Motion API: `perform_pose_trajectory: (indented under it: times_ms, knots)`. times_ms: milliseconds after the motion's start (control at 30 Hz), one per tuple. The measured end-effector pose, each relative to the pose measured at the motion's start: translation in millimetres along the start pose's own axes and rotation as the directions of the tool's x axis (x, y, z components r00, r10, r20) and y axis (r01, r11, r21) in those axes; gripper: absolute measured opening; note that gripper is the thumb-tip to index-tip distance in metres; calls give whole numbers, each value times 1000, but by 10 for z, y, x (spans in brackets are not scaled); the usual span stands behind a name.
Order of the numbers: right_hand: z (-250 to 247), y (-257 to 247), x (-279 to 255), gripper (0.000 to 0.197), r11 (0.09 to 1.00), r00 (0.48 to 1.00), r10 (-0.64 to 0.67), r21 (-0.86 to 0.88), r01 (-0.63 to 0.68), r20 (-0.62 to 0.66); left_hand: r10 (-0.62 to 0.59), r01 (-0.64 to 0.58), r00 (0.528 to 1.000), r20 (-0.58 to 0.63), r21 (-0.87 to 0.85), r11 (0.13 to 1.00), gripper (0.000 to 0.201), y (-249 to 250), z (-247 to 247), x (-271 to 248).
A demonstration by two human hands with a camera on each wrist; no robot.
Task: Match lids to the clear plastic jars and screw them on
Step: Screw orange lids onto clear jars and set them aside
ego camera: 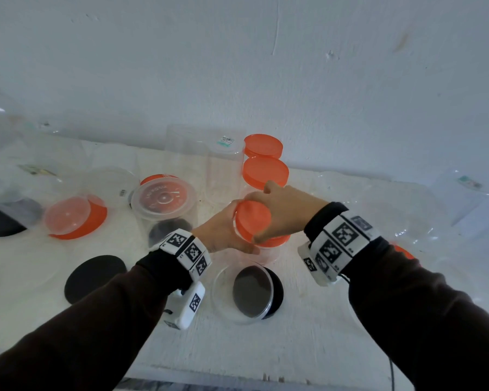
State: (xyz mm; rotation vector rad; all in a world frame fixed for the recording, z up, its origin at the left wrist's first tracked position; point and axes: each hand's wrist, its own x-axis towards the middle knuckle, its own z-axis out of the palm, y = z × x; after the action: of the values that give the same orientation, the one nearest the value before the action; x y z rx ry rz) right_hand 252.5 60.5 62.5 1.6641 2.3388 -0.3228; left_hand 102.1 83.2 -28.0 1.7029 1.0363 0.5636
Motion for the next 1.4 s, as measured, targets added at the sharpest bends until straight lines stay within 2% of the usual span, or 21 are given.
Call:
perform_pose_trajectory:
  times_ms: [67,133,233,300,367,533,600,733,967,1400]
  knots:
    - [47,-70,5,86,993,994,70,-91,-77,-86,-11,11,1000,8,-5,1000,102,5,0,-1]
    - [48,-75,8,89,986,990,93,-130,-106,-102,-9,9,1000,13,-8,1000,101,11,0,-4]
    - [-43,29,-5,95,1000,998,0,-5,0,71,11,-11,1000,10,9,1000,101,9,-2,-3]
    - [-100,76,-11,99,994,983,-88,75,77,160,17,-17,1000,11,4,1000,102,6,-2,-1]
    - [-83,86,12,96,994,987,-94,60,87,132,13,-13,1000,6,14,1000,100,4,-3,0]
    - [15,15,23,90,995,998,22,-97,-29,-65,1,-1,1000,9,8,1000,102,-5,-8,4]
    - [8,39,16,94,990,999,11,-141,-17,-46,2,-2,1000,15,6,1000,102,-13,-11,6]
    - [-39,112,17,100,993,986,-112,41,107,123,26,-26,1000,14,3,1000,103,-28,-12,12]
    - [-28,114,22,94,992,993,-119,-40,119,0,49,-50,999,23,29,998,98,-5,-28,2]
    - [0,104,1,90,993,988,-116,-41,113,-97,89,-86,996,-22,106,991,95,17,-18,-26]
